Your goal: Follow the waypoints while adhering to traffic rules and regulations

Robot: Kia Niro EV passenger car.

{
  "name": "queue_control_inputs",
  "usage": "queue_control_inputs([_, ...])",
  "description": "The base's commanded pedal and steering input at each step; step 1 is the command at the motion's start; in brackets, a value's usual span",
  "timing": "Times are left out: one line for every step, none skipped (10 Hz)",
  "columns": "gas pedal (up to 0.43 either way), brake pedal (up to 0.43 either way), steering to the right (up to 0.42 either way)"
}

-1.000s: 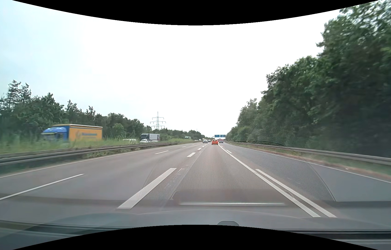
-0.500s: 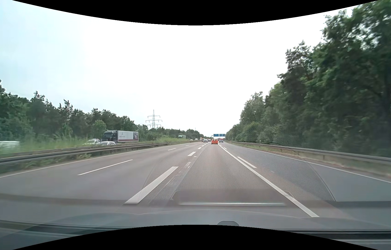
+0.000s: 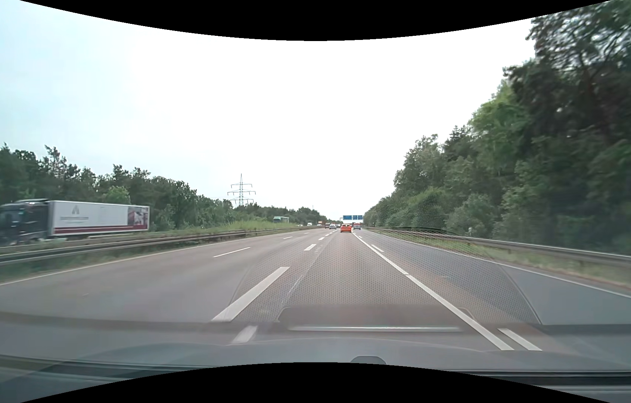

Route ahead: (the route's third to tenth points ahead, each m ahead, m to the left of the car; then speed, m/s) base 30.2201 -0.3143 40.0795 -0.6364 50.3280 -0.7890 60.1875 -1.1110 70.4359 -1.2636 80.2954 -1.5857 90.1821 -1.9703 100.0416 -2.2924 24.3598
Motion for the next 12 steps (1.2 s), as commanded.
queue_control_inputs([0.189, 0.000, 0.000])
queue_control_inputs([0.189, 0.000, 0.000])
queue_control_inputs([0.189, 0.000, 0.000])
queue_control_inputs([0.189, 0.000, 0.000])
queue_control_inputs([0.189, 0.000, 0.000])
queue_control_inputs([0.189, 0.000, 0.000])
queue_control_inputs([0.189, 0.000, 0.000])
queue_control_inputs([0.189, 0.000, 0.000])
queue_control_inputs([0.189, 0.000, 0.000])
queue_control_inputs([0.189, 0.000, 0.000])
queue_control_inputs([0.189, 0.000, 0.000])
queue_control_inputs([0.189, 0.000, 0.000])
